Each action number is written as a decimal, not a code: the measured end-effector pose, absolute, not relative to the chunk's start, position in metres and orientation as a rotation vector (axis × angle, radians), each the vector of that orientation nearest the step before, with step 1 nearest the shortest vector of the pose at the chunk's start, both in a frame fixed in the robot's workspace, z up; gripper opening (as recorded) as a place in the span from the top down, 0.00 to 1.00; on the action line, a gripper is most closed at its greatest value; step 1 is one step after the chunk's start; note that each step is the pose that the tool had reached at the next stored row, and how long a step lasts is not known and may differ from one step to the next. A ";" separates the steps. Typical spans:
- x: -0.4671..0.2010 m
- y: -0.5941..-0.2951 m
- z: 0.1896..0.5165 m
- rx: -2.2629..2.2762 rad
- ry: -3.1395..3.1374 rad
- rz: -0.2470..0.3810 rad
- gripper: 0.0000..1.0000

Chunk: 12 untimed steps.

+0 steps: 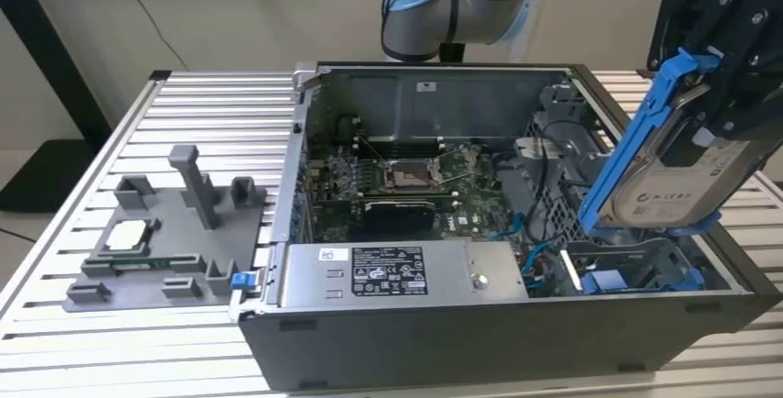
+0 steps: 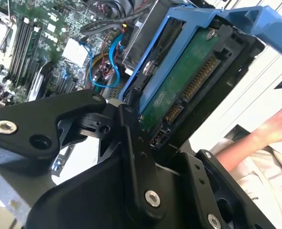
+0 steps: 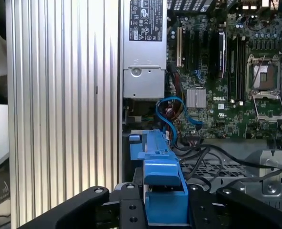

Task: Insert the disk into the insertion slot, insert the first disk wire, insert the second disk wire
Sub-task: 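Insert the disk into the insertion slot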

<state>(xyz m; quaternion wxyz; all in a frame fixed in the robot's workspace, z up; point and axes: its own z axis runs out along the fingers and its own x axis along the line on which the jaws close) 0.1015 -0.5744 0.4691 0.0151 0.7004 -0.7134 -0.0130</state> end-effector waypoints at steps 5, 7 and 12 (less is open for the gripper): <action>0.103 -0.577 0.463 2.179 -2.220 -0.041 1.00; 0.103 -0.577 0.463 2.179 -2.220 -0.041 1.00; 0.104 -0.577 0.463 2.179 -2.220 -0.041 1.00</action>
